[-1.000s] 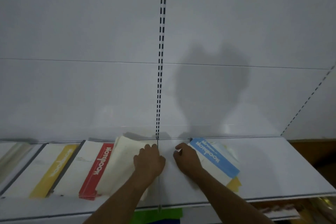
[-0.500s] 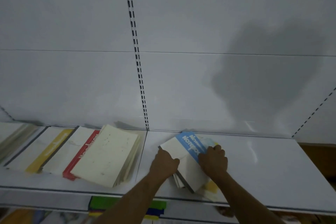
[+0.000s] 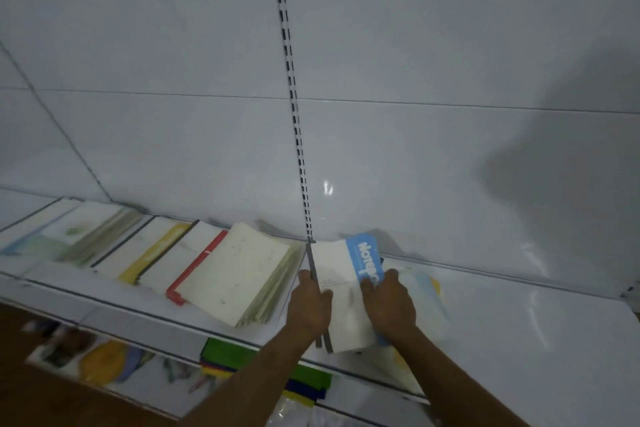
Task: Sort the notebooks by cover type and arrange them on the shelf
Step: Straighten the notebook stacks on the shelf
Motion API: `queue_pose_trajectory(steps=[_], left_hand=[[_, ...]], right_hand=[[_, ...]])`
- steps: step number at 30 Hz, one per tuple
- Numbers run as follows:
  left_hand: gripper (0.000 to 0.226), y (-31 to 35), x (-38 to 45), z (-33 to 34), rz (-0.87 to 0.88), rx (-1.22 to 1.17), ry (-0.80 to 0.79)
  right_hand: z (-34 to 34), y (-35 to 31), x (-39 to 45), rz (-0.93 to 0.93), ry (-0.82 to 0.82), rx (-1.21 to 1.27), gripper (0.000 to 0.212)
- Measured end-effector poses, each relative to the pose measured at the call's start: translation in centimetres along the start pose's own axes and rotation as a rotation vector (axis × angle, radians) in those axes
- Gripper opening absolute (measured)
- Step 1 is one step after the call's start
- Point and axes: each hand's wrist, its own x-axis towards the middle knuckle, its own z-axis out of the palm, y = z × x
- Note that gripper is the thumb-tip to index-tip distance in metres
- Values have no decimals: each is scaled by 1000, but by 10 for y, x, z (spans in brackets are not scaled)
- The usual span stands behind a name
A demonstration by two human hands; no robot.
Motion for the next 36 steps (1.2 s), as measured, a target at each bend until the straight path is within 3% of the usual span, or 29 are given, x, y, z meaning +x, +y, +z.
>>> queue_pose_trajectory(steps=[6,14,24,30,36], left_hand=[[25,-19,-4,-86,-10,-195,293],[41,-133,-40,-247,-113,-321,531],[78,-307,-140,-428,-149,-416,674],[72,-384,-185,-493,-198,-541,781],[73,-444,-178,-544,-292,-527,884]], right_hand=[[36,-102,-12,-109,-91,256,39],[147,-258,-97,-402,-312,273,35],[316,-409,-272,-636,-635,206,32],[395,-459,-355,-729,-803,126,30],[471,-509,-385,-782,-928,81,36]])
